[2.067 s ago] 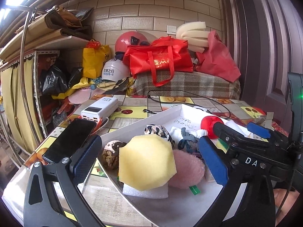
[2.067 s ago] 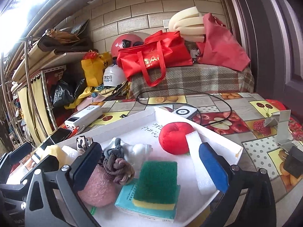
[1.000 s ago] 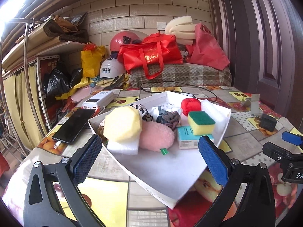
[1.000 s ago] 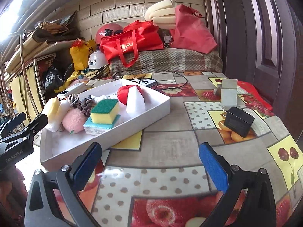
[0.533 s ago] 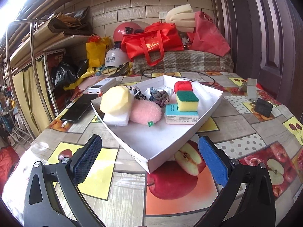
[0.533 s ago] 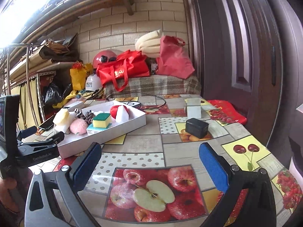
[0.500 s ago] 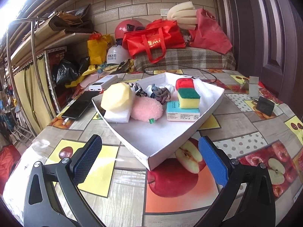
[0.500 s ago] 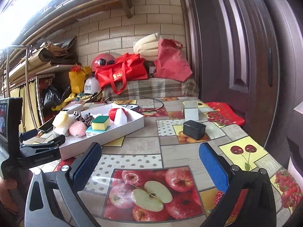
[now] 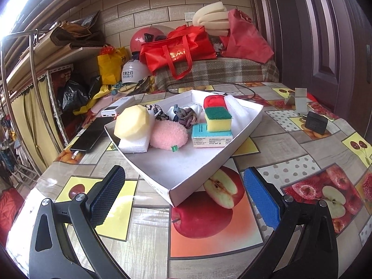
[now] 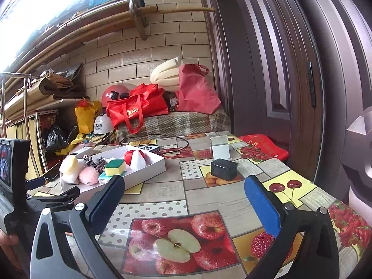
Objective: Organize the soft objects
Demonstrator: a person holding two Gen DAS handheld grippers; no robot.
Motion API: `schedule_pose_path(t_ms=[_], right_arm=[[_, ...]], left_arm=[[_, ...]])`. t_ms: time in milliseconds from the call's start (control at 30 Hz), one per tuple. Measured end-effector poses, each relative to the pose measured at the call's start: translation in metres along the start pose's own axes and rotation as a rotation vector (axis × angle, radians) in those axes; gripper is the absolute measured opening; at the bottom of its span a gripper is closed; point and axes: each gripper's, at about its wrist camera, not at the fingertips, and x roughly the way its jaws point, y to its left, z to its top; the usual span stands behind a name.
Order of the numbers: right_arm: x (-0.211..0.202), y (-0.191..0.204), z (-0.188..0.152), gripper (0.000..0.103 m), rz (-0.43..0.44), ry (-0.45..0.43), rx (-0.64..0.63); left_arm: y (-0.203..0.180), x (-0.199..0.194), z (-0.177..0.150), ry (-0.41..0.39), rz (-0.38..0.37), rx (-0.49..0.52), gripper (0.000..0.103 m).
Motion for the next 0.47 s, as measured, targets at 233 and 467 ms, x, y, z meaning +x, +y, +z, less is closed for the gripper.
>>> schedule_pose_path(t_ms=[233,467], right_arm=[[-0.0007,0.0025,0.0,0.103,0.002,-0.001,-0.008],[-0.0007,0.0021,-0.0002,0.103,0.001,-0.001,-0.011]], left_arm=[[0.0007,0.0028,-0.0003,0.015,-0.017,-0.005,0.103],[0.0003,0.003,-0.0006,0.015,-0.023,-0.006,0.103]])
